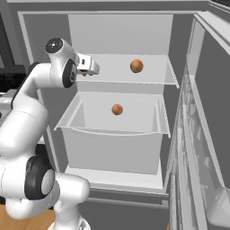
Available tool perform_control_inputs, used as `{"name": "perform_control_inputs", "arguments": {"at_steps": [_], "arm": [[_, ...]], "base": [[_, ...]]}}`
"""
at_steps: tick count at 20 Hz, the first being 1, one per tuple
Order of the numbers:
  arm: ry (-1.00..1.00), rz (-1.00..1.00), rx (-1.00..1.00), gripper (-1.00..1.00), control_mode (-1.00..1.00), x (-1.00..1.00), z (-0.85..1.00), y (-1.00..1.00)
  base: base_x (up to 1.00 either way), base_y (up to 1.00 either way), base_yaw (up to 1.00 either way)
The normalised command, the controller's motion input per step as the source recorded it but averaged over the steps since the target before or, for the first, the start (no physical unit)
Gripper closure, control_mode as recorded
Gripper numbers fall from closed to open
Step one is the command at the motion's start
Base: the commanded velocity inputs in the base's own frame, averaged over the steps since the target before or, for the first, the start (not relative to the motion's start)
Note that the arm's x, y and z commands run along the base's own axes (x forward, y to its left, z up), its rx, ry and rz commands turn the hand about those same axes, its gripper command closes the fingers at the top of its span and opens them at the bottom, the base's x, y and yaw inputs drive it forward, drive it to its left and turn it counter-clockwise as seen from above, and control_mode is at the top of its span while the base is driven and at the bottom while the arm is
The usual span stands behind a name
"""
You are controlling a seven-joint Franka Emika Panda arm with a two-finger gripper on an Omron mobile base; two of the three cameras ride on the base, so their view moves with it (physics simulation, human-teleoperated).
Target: Place one onion and one chicken drumstick in each tupperware on the nearby counter, to pack two identical lunches.
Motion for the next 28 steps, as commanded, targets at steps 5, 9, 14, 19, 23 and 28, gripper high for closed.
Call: {"name": "perform_control_inputs", "arguments": {"at_steps": [5,9,14,19,23,28], "arm": [[0.0,0.0,0.0,-1.0,-1.0,0.4,-0.06,-0.01],[0.02,0.0,0.0,-1.0,-1.0,0.15,-0.28,0.0],[0.01,0.0,0.0,-1.0,-1.0,0.32,-0.15,0.0],[0.03,0.0,0.0,-1.0,-1.0,0.44,-0.03,0.0],[0.0,0.0,0.0,-1.0,-1.0,0.19,-0.23,-0.03],[0.0,0.0,0.0,1.0,-1.0,0.09,-0.35,-0.02]], "base": [[0.0,0.0,0.0],[0.0,0.0,0.0],[0.0,0.0,0.0],[0.0,0.0,0.0],[0.0,0.0,0.0],[0.0,0.0,0.0]]}}
